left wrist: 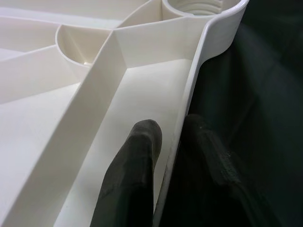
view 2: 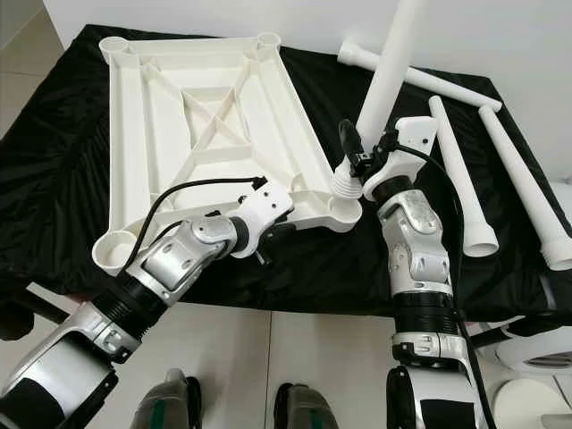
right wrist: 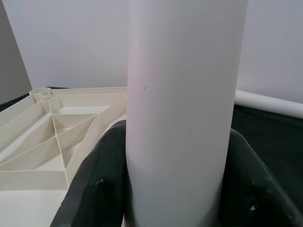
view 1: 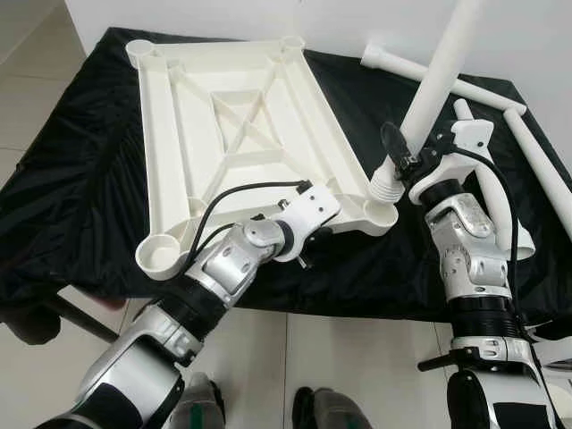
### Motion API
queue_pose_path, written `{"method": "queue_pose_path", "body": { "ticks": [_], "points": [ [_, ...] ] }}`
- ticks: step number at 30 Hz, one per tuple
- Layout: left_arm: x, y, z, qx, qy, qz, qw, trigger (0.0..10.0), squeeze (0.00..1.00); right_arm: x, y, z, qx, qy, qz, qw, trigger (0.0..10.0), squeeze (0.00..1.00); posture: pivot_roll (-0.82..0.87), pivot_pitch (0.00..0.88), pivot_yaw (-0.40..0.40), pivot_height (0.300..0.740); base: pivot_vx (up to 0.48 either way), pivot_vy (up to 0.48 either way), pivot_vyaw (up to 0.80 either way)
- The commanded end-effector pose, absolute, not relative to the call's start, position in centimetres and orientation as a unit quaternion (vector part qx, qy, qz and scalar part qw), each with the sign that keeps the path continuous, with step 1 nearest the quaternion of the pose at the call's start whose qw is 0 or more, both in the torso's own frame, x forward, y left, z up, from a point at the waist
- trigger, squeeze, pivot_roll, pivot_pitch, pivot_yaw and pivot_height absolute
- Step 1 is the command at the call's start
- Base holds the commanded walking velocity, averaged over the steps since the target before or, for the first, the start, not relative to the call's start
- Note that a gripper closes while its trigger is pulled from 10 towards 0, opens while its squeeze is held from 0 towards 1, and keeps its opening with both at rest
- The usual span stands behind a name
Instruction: Building children table
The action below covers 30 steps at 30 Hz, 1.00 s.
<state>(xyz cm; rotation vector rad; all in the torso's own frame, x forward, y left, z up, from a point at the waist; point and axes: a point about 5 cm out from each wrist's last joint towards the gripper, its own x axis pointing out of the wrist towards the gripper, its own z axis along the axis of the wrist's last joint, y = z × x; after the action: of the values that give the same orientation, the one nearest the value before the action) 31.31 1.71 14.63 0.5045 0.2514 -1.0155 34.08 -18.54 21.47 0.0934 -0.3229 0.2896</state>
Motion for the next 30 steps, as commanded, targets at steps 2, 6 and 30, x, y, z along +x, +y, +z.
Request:
{"method": "queue_pose_path", "body": {
  "ticks": [2,6,30],
  "points": [
    [30.8,2.2,14.0,0.266,0.126,-0.501,0.814,10.0,0.0,34.0,-19.0,21.6,0.039,-0.167,0.14,0.975,10.0,0.0,0.02,0.097,-0.059,0.74,0.0,0.0,0.0],
    [30.9,3.0,14.1,0.277,0.127,-0.5,0.81,10.0,0.0,34.0,-18.8,21.6,0.034,-0.165,0.151,0.974,10.0,0.0,0.02,0.099,-0.061,0.74,0.0,0.0,0.0],
    [32.3,4.7,15.9,0.252,0.112,-0.459,0.844,10.0,0.0,32.2,-18.1,17.2,0.018,-0.112,0.21,0.971,10.0,0.0,0.01,0.104,-0.062,0.74,0.0,0.0,0.0]
  ]
}}
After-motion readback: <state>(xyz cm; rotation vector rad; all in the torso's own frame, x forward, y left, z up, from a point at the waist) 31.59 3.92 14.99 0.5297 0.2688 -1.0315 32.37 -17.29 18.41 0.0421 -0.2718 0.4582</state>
